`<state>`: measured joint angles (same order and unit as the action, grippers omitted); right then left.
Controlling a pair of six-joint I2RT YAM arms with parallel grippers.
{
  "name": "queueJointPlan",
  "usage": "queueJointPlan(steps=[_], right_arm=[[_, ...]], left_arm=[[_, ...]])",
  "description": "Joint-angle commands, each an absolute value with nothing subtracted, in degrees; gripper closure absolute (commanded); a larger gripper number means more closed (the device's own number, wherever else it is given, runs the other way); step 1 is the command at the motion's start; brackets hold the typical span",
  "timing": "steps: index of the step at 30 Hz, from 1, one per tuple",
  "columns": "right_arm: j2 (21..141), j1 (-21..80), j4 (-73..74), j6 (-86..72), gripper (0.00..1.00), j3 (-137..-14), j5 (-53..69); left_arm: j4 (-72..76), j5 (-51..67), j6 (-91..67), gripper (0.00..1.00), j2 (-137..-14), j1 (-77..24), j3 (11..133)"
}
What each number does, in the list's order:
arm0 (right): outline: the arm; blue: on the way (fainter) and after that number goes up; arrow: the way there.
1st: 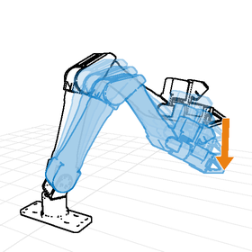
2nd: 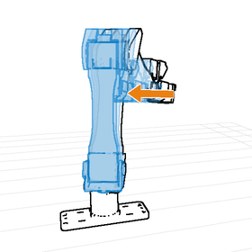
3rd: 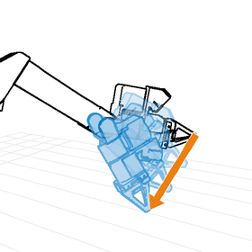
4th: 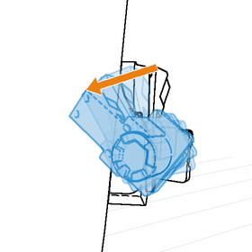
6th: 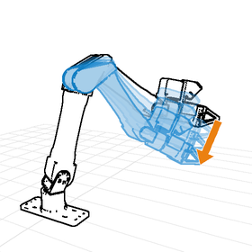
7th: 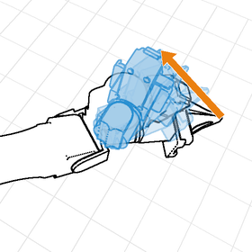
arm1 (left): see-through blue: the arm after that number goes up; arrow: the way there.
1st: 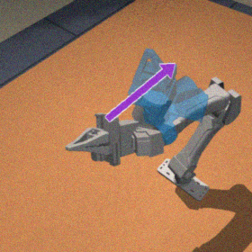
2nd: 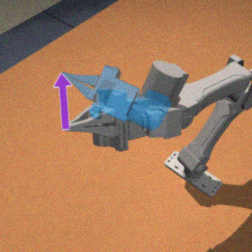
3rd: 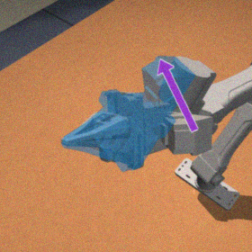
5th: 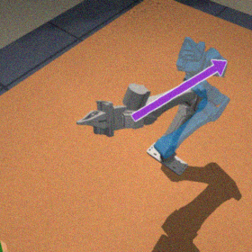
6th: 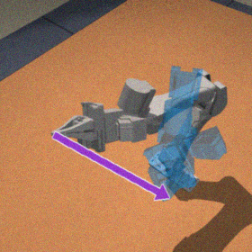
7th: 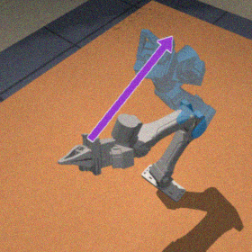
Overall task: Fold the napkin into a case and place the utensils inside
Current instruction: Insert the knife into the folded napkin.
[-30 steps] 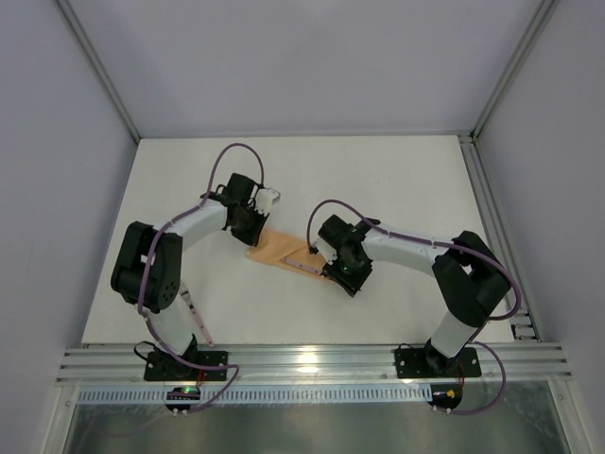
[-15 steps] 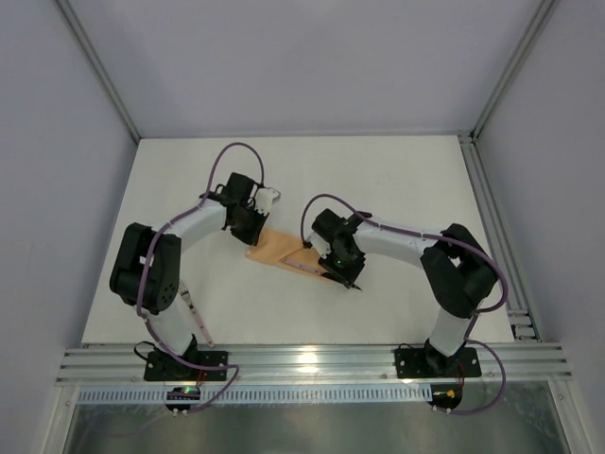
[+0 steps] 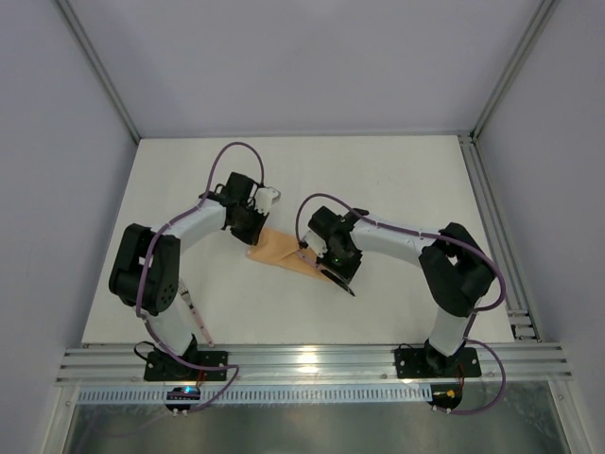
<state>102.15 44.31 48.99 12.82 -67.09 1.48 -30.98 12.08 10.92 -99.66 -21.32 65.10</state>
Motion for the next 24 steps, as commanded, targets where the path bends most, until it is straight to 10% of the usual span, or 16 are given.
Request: queueJointPlan(steps=[1, 24], right_arm=[[101.8, 44.8, 50.2, 16.1, 0.87, -70.3, 1.8], [101.4, 44.9, 27.4, 9.7, 0.6, -72.8, 5.7]], left_arm=[[-30.8, 13.9, 11.1, 0.91, -97.3, -21.4, 65.8], [-30.7, 11.6, 10.2, 0.72, -96.1, -20.0, 65.1]])
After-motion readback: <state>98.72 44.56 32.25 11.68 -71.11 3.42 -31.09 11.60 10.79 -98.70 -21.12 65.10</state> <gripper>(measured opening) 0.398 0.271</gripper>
